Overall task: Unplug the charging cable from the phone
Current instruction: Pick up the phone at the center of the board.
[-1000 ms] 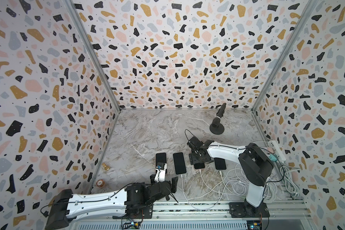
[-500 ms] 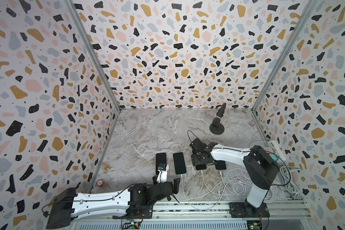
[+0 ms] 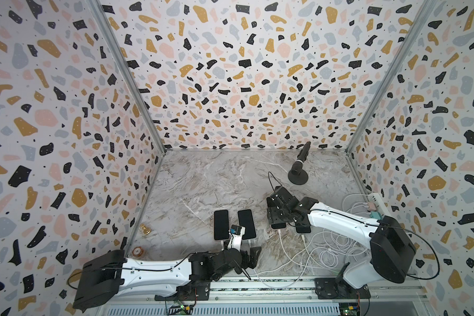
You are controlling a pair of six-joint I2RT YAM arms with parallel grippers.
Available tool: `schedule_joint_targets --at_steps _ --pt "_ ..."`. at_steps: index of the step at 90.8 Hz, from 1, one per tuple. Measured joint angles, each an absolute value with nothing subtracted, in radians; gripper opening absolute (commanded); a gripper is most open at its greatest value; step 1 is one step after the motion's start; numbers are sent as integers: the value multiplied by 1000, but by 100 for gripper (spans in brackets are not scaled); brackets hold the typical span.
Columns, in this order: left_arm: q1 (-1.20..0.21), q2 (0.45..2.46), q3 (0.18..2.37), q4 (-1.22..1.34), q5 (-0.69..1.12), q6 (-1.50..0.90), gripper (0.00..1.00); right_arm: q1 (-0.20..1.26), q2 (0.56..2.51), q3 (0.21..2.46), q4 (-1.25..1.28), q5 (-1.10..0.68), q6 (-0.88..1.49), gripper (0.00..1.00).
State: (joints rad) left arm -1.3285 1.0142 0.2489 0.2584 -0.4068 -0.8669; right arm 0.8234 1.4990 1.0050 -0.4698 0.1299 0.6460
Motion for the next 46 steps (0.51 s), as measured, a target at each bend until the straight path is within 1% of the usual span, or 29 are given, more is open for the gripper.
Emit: schedule_joint_targets --at_steps 17,27,37,46 --pt "-1328 1278 258 512 -308 -809 99 823 1470 996 -476 124 642 42" --pt "-1325 1431 282 659 -241 -777 95 823 1462 991 -479 123 635 42" --pt "-1325 1528 318 778 -183 -754 89 823 1459 984 -480 120 627 42" --pt "-1324 1572 348 864 -154 -736 88 823 1459 979 -480 119 621 42"
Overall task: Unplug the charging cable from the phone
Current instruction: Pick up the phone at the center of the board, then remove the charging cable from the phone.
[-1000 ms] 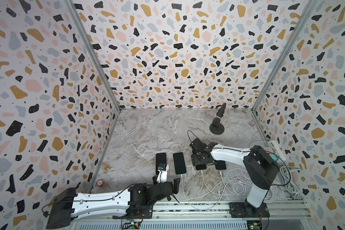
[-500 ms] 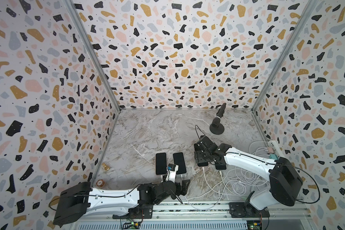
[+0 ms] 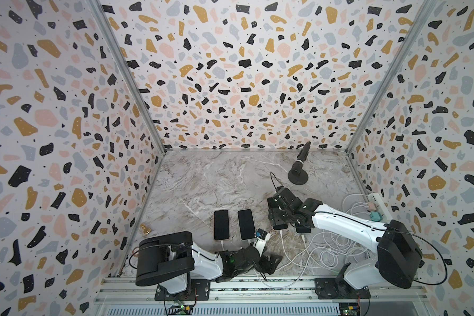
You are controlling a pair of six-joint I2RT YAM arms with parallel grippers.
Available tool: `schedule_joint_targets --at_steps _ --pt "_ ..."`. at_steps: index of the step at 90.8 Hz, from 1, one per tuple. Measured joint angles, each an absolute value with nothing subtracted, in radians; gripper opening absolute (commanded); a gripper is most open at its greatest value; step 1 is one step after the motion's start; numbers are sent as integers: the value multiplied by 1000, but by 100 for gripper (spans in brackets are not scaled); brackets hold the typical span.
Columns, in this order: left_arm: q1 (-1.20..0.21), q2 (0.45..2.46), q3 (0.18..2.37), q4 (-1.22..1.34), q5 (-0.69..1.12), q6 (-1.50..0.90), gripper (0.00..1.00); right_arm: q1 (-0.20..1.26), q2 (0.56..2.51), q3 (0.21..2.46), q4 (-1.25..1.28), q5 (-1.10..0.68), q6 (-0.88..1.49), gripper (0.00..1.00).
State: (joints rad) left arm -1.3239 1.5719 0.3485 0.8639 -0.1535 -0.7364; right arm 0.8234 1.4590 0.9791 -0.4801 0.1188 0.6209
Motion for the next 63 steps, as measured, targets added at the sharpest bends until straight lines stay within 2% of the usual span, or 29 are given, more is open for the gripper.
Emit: schedule_joint_targets --at_steps 38,63 --pt "-1324 1668 433 924 -128 -718 73 823 1421 965 -481 116 608 40" --pt "-1324 1712 448 931 -127 -719 54 823 1390 952 -472 110 610 39"
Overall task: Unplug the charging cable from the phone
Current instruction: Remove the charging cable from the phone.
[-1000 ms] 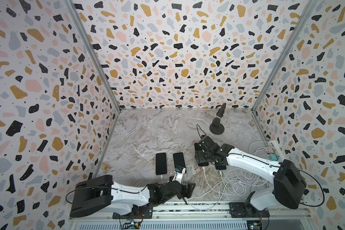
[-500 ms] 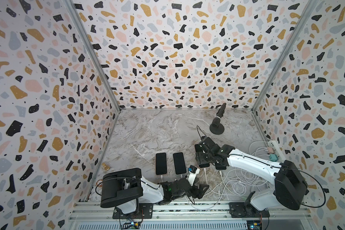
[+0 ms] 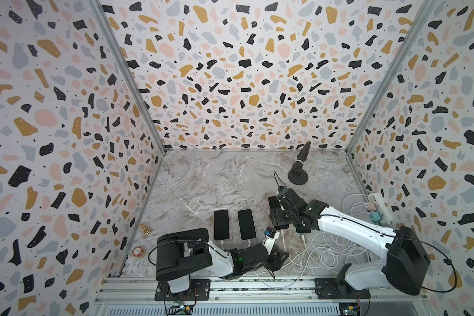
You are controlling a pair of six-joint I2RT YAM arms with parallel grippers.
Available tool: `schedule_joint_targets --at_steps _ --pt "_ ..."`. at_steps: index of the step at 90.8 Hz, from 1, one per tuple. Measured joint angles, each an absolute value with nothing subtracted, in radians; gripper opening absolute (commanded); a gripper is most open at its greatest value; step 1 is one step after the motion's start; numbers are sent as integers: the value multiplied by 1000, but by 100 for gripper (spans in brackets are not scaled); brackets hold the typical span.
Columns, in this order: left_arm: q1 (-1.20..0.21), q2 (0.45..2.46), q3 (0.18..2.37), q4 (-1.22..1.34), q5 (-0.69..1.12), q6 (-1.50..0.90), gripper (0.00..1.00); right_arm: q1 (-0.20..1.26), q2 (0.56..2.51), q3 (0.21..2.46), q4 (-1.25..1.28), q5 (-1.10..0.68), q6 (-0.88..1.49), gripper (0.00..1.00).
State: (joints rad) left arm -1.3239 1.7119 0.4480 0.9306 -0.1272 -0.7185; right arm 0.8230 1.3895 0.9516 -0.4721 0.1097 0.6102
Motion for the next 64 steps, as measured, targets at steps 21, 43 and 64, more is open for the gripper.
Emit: schedule_joint_targets --at_steps 21,43,64 --pt "-1324 1712 452 950 -132 -721 44 823 1364 912 -444 99 614 38" --pt "-1322 1714 453 952 -133 -722 35 823 1345 908 -433 97 614 37" --pt "-1317 1714 453 957 -132 -725 27 823 1345 908 -431 93 614 37"
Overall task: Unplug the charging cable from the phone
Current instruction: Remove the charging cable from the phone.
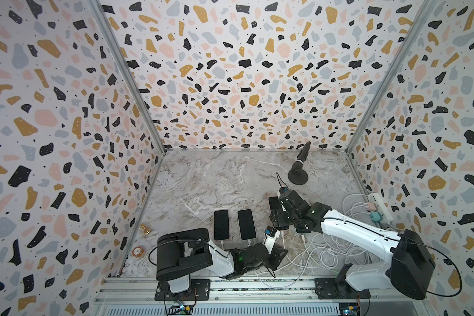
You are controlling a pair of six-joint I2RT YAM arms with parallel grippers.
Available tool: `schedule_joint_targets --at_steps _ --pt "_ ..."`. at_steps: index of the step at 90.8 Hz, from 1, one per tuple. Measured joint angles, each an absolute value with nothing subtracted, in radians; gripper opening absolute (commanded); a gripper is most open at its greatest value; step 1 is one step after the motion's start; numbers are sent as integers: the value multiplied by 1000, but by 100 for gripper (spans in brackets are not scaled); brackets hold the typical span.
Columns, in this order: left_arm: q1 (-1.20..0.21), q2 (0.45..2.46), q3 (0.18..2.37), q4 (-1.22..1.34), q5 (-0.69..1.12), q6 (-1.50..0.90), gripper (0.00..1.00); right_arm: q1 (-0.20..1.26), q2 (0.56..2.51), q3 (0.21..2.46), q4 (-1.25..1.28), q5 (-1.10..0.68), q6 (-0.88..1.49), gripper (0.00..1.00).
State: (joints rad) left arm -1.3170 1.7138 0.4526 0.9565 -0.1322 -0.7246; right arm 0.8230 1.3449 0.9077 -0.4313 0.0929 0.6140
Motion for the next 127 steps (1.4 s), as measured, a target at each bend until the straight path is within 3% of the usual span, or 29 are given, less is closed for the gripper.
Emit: schedule_joint_targets --at_steps 88,127 --pt "-1312 1729 453 968 -133 -736 0 823 1329 885 -400 86 621 36" --pt "-1309 1747 453 968 -133 -737 0 823 1332 887 -397 94 607 35"
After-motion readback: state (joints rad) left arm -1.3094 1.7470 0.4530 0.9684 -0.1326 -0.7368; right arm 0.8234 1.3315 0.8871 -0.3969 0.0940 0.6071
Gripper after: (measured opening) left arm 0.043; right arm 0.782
